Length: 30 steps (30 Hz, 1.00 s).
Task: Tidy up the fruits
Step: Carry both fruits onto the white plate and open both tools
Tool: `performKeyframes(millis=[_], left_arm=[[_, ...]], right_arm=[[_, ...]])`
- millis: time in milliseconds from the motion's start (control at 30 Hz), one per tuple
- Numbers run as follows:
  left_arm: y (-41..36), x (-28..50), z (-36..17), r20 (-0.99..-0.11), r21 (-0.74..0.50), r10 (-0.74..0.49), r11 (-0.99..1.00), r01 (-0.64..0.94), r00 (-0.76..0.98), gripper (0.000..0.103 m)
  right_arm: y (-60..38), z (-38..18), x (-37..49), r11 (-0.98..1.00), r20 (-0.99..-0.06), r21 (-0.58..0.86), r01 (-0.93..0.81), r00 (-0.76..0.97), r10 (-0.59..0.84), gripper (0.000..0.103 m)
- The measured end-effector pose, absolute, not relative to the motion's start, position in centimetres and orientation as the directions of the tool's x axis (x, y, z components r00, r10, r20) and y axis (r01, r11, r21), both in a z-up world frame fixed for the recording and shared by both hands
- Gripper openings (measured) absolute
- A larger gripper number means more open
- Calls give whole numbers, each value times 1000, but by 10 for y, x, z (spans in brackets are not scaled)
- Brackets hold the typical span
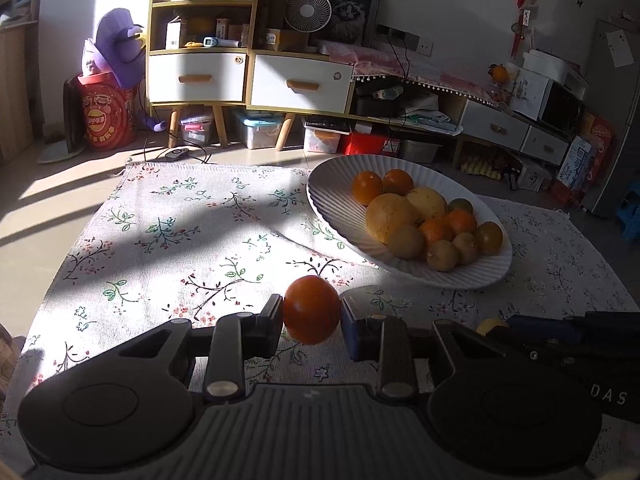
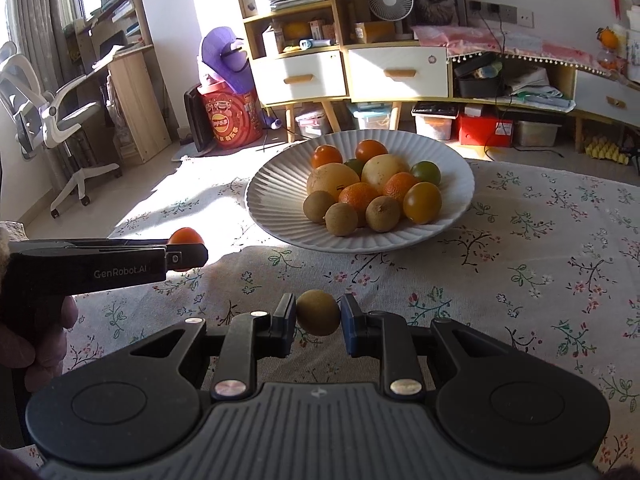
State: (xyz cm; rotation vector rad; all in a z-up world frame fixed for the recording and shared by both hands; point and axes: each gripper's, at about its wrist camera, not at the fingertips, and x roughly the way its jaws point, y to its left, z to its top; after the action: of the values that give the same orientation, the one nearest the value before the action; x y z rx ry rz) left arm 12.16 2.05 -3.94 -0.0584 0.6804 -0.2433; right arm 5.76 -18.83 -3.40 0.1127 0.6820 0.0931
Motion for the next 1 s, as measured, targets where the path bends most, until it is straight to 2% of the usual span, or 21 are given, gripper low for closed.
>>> performKeyframes(millis=[467, 1000], left_arm=[[6, 139, -24, -580, -220, -294, 954, 202, 759, 17], [-8, 184, -36, -553, -221, -298, 953, 208, 778, 17]], right_arm=[[-219, -8, 77, 980, -576, 201, 9, 810, 111, 22], [-251, -9, 150, 967, -576, 241, 81, 814, 76, 22]])
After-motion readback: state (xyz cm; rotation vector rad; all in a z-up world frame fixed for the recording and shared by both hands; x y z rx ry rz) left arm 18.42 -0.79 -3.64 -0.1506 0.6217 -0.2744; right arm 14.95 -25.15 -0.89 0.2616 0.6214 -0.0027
